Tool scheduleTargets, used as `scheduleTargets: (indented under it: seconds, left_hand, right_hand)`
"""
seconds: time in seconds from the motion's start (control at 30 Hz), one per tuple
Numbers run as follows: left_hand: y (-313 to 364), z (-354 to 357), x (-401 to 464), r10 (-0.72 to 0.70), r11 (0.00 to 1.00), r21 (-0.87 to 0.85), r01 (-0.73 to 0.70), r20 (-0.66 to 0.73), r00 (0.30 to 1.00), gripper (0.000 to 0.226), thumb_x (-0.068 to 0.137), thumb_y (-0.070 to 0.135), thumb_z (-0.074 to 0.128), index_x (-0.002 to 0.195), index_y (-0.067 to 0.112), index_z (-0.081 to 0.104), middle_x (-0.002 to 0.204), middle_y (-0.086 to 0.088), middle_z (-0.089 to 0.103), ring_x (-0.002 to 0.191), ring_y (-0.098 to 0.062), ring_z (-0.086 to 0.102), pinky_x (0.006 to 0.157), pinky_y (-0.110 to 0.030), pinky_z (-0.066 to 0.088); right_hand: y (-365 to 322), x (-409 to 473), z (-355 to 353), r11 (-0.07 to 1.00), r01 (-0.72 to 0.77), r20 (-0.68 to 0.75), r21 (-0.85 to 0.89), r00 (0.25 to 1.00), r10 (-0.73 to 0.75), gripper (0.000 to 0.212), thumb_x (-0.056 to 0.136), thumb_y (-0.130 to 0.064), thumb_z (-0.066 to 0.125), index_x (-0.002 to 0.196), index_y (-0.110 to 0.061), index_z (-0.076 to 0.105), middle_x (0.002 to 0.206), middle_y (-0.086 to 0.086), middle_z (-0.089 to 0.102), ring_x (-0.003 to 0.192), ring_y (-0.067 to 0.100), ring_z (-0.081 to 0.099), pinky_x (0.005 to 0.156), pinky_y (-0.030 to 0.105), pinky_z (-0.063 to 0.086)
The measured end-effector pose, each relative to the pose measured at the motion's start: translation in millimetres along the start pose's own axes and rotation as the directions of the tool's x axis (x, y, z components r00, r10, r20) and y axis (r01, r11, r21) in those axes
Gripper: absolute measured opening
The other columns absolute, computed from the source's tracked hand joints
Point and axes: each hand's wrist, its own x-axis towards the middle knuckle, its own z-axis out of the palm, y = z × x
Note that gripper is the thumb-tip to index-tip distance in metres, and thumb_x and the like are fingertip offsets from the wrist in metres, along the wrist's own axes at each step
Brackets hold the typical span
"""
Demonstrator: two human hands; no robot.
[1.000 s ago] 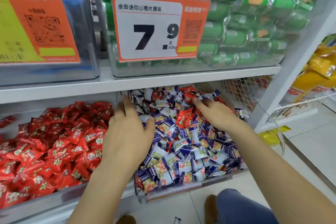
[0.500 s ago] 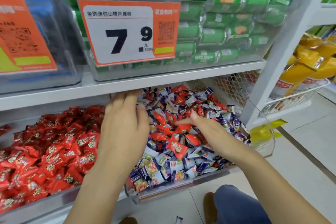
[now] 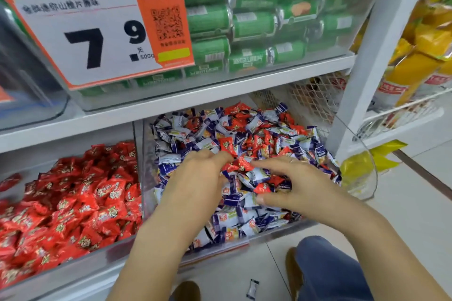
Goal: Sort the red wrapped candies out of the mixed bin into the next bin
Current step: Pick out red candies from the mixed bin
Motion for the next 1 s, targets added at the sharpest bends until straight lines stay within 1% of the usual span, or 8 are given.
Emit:
scheduleTargets:
  seconds: [0.13, 0.33, 0.43, 0.53, 0.6, 0.77, 0.9, 1.0]
  left_hand:
    - [-2, -8, 2, -0.068, 0.981, -0.181, 0.067, -0.004, 0.998, 0.025, 0.083, 0.028, 0.070, 0.104, 0.032, 0.056, 0.090, 0.012, 0.052, 0.083, -0.008, 0.051, 0.068, -0.020, 0.038]
    - [-4, -19, 0, -0.212, 0.926, -0.341, 0.162, -0.114, 0.971, 0.023, 0.078, 0.038, 0.073, 0.091, 0.032, 0.055, 0.084, 0.019, 0.053, 0.076, 0.003, 0.051, 0.056, -0.011, 0.034]
    - [-4, -21, 1, -0.274, 0.876, -0.445, 0.185, -0.144, 0.951, 0.025, 0.075, 0.038, 0.075, 0.090, 0.028, 0.058, 0.084, 0.027, 0.048, 0.081, 0.007, 0.049, 0.067, -0.014, 0.037]
    - [-4, -20, 2, -0.317, 0.845, -0.493, 0.209, -0.146, 0.937, 0.025, 0.076, 0.036, 0.075, 0.088, 0.028, 0.055, 0.086, 0.023, 0.052, 0.081, 0.005, 0.050, 0.067, -0.018, 0.038]
    - [-4, -19, 1, -0.328, 0.825, -0.527, 0.204, -0.153, 0.932, 0.022, 0.081, 0.033, 0.071, 0.093, 0.028, 0.053, 0.091, 0.017, 0.058, 0.080, 0.004, 0.052, 0.065, -0.018, 0.039]
    - [-5, -13, 3, -0.240, 0.901, -0.403, 0.161, -0.155, 0.958, 0.032, 0.098, 0.019, 0.038, 0.123, 0.036, 0.048, 0.097, -0.004, 0.057, 0.064, -0.012, 0.048, 0.056, -0.029, 0.034]
    - [5, -5, 10, -0.283, 0.949, -0.188, 0.252, -0.159, 0.946, 0.028, 0.098, 0.030, 0.035, 0.122, 0.022, 0.048, 0.118, -0.008, 0.054, 0.085, -0.024, 0.052, 0.067, -0.030, 0.033]
    - [14, -2, 15, -0.243, 0.968, -0.103, 0.227, -0.185, 0.952, 0.041, 0.095, 0.050, 0.039, 0.124, 0.021, 0.046, 0.119, -0.007, 0.051, 0.093, -0.027, 0.057, 0.064, -0.030, 0.035]
  right_hand:
    - [-1, 2, 2, 0.999, -0.004, -0.101, 0.039, 0.995, 0.008, 0.047, 0.082, -0.044, 0.067, 0.127, -0.046, 0.053, 0.129, -0.019, 0.054, 0.115, 0.001, 0.051, 0.090, 0.012, 0.037]
    - [7, -1, -3, 0.993, -0.048, -0.258, 0.105, 0.963, 0.074, 0.046, 0.088, -0.019, 0.062, 0.119, -0.052, 0.054, 0.111, -0.011, 0.065, 0.095, 0.007, 0.064, 0.087, 0.027, 0.052]
    - [8, -2, -8, 0.988, -0.051, -0.323, 0.145, 0.942, 0.096, 0.046, 0.089, -0.017, 0.060, 0.110, -0.058, 0.051, 0.101, -0.015, 0.061, 0.090, -0.001, 0.059, 0.084, 0.023, 0.049]
    - [6, -1, -11, 0.990, -0.091, -0.314, 0.107, 0.942, 0.121, 0.042, 0.091, -0.016, 0.052, 0.119, -0.048, 0.051, 0.088, -0.008, 0.059, 0.064, 0.004, 0.055, 0.059, 0.023, 0.040]
    - [5, -1, -10, 0.989, -0.112, -0.304, 0.092, 0.943, 0.135, 0.035, 0.093, -0.015, 0.044, 0.117, -0.040, 0.054, 0.074, -0.008, 0.052, 0.052, 0.003, 0.049, 0.049, 0.022, 0.030]
    - [4, 2, -10, 0.969, -0.157, -0.408, 0.189, 0.885, 0.223, 0.031, 0.094, -0.014, 0.035, 0.091, -0.028, 0.062, 0.056, -0.009, 0.045, 0.051, 0.005, 0.043, 0.053, 0.028, 0.031]
    - [1, 5, -7, 0.979, -0.197, -0.340, 0.050, 0.918, 0.202, 0.045, 0.093, -0.050, 0.029, 0.077, -0.022, 0.060, 0.061, -0.005, 0.052, 0.064, 0.013, 0.052, 0.061, 0.028, 0.041]
    - [3, 6, 2, 0.969, -0.209, -0.197, -0.133, 0.964, 0.181, 0.054, 0.078, -0.078, 0.034, 0.085, -0.030, 0.058, 0.079, -0.008, 0.057, 0.075, 0.010, 0.053, 0.063, 0.029, 0.042]
